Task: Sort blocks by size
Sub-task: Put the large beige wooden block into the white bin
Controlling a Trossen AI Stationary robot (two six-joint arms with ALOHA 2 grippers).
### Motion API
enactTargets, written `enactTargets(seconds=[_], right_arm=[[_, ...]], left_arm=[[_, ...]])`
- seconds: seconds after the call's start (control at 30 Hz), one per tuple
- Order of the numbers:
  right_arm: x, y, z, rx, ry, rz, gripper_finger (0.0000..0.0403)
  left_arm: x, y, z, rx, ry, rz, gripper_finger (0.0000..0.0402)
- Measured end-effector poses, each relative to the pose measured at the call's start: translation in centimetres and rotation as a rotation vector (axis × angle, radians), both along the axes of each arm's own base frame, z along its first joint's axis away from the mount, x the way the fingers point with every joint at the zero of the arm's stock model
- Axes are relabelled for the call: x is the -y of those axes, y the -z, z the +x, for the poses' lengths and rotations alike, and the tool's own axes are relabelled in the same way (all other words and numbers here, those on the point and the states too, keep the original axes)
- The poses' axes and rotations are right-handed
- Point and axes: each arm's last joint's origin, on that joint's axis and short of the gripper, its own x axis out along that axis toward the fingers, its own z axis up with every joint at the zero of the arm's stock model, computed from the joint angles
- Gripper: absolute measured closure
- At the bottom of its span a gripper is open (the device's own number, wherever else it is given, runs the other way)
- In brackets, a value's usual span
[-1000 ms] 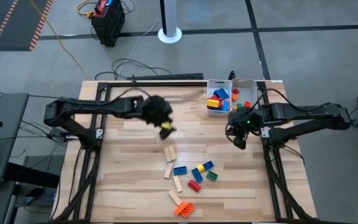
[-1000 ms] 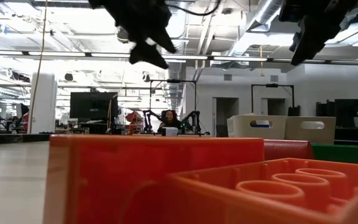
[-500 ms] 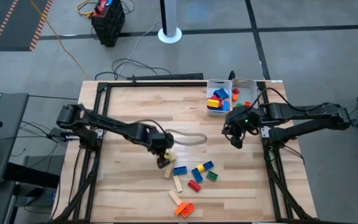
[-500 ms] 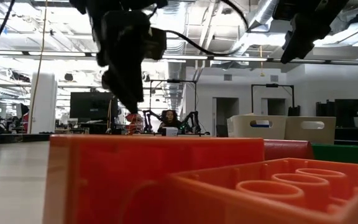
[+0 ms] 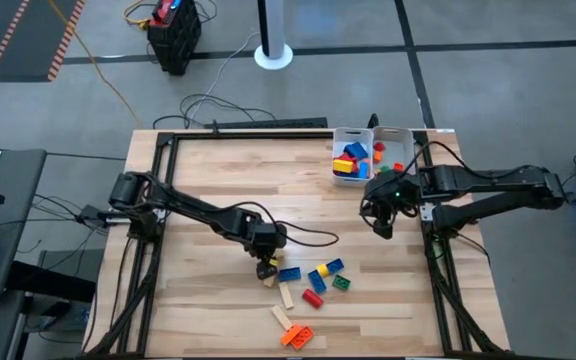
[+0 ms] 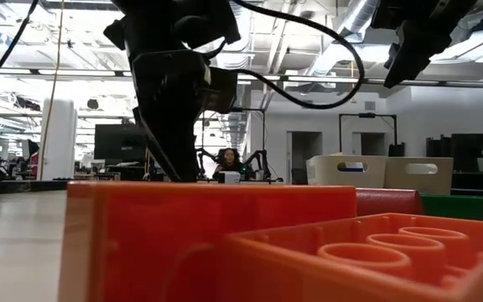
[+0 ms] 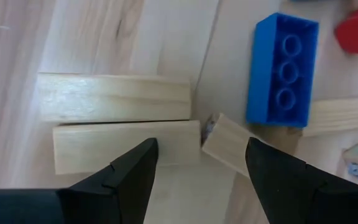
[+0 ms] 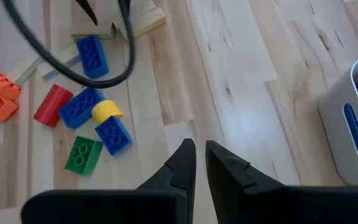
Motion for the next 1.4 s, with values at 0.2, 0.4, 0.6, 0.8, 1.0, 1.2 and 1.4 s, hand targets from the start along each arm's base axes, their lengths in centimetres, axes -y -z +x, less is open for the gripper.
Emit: enactTargets(seconds=[0.2, 0.4, 0.6, 0.8, 1.0, 1.2, 1.4], right_arm=[[0.0, -0.2, -0.6, 0.002, 0.001, 0.001, 0.0336], [0.2, -0.4, -0.7, 0.016, 0.01, -0.002, 0.0336], [0.5, -0.4, -0.7, 0.017, 0.007, -0.021, 0.0336], [0.7, -0.4, -0.7, 0.022, 0.022, -0.019, 0.0336], [0.7, -0.4, -0.7, 0.02, 0.049, 0.006, 0.0336], [0.7, -0.5, -0.6, 0.027, 0.062, 0.017, 0.0336], [0.7, -0.7, -0.4, 0.059, 0.063, 0.017, 0.0336]], left_arm=[[-1.4, 0.1, -1.4, -0.127, -0.103, 0.064, 0.0161], [-2.2, -1.0, -2.7, -0.189, -0.096, 0.093, 0.0161], [-2.5, -3.4, -3.8, -0.124, 0.205, 0.21, 0.0161], [-2.2, -3.1, -3.9, -0.087, 0.763, 0.377, 0.0161], [-2.7, -1.7, -4.5, -0.083, 0.985, 0.44, 0.0161], [-3.3, -0.2, -5.2, -0.088, 1.05, 0.47, 0.0161], [-3.4, 0.1, -4.8, -0.044, 1.044, 0.547, 0.0161]])
